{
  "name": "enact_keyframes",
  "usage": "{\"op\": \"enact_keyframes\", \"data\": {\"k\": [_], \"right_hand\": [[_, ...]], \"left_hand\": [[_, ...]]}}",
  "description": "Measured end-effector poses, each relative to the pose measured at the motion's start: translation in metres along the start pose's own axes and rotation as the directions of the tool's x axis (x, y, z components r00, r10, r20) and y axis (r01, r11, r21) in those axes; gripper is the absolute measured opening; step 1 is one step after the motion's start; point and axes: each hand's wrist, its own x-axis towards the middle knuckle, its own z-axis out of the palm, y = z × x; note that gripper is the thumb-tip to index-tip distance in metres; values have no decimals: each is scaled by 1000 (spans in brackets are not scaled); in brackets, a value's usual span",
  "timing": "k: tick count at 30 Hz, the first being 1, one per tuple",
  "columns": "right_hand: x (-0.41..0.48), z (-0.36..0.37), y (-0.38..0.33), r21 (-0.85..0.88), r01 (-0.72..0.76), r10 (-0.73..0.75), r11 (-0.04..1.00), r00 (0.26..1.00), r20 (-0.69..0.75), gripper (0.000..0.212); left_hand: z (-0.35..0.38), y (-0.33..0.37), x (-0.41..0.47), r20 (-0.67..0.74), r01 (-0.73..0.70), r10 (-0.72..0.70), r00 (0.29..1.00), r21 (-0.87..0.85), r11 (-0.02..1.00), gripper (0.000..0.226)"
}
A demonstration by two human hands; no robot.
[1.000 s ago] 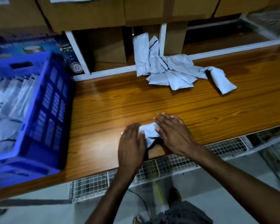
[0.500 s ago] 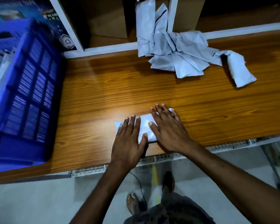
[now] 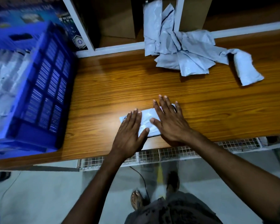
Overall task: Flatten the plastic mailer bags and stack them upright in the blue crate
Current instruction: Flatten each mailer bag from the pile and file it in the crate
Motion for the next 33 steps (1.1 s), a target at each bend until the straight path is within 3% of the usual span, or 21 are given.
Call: {"op": "enact_keyframes", "data": {"k": [3, 9, 12, 15, 17, 19, 22, 24, 26, 28, 30, 33], "right_hand": [[-31, -1, 1, -32, 88, -89, 996, 996, -24, 74], [-101, 0, -8, -41, 94, -90, 995, 992, 91, 90], [-119, -4, -12, -60, 133, -131, 989, 991, 31, 84], [-124, -21, -13, 140, 95, -79, 986, 990, -117, 63], [-120, -45, -17, 292, 23, 34, 956, 981, -189, 43], [-109, -69, -19, 443, -31, 149, 896, 961, -232, 33], [-81, -88, -16, 621, -29, 207, 784, 954, -218, 34], [-60, -87, -11, 575, -62, 209, 816, 959, -193, 41], [-40, -76, -6, 305, -125, 189, 944, 963, -192, 53], [-27, -57, -9, 67, -105, 119, 992, 961, -250, 56], [-17, -35, -22, 40, -67, 75, 997, 969, -235, 55], [-5, -6, -46, -11, -126, 126, 992, 991, -34, 63]], "left_hand": [[-10, -13, -18, 58, -81, 85, 995, -63, 995, 77], [-18, -30, -68, 114, -123, 115, 987, 65, 990, 91], [-20, -36, -78, 38, -237, 234, 972, 112, 965, 80], [-32, -37, -80, -133, -287, 286, 949, 9, 958, 64], [-52, -30, -78, -236, -246, 205, 950, -161, 956, 46], [-69, -21, -69, -301, -116, -19, 953, -424, 898, 22], [-79, -18, -43, -323, -1, -265, 909, -634, 773, 26], [-73, -21, -29, -307, 48, -291, 906, -608, 793, 32], [-61, -28, -19, -282, 126, -304, 910, -510, 851, 43], [-44, -34, -11, -309, 188, -280, 909, -296, 937, 61], [-32, -27, -1, -298, 146, -174, 938, -115, 983, 62], [-18, -9, 13, -134, 41, -35, 990, 40, 998, 63]]}}
